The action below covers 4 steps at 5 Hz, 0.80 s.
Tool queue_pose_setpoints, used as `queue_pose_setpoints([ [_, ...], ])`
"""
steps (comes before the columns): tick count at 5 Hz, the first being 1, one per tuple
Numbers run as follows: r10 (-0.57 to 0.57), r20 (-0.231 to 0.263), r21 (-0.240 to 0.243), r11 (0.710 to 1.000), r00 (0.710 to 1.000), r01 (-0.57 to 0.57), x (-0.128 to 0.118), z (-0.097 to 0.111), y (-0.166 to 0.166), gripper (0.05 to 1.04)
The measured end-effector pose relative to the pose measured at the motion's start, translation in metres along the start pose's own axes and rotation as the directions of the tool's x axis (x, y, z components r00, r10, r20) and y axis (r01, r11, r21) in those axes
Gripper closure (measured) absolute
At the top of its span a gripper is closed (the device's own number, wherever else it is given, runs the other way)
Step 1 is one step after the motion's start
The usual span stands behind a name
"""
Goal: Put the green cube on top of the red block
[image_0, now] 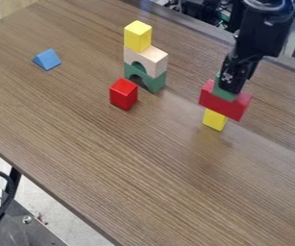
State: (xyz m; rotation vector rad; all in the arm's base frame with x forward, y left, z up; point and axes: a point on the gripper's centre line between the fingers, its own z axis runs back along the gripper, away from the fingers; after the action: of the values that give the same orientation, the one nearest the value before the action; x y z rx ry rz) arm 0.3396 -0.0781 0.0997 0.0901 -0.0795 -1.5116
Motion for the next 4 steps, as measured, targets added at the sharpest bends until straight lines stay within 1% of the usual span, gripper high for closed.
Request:
queue_pose_setpoints([
  [2, 0.030, -0.002, 0.023, 0.999, 1.000, -0.030, -0.0009, 0.0001, 0.0021, 0.534],
  [4, 0.032, 0.002, 0.034, 0.999, 0.999, -0.032, 0.0004, 0.0016, 0.0065, 0.535],
])
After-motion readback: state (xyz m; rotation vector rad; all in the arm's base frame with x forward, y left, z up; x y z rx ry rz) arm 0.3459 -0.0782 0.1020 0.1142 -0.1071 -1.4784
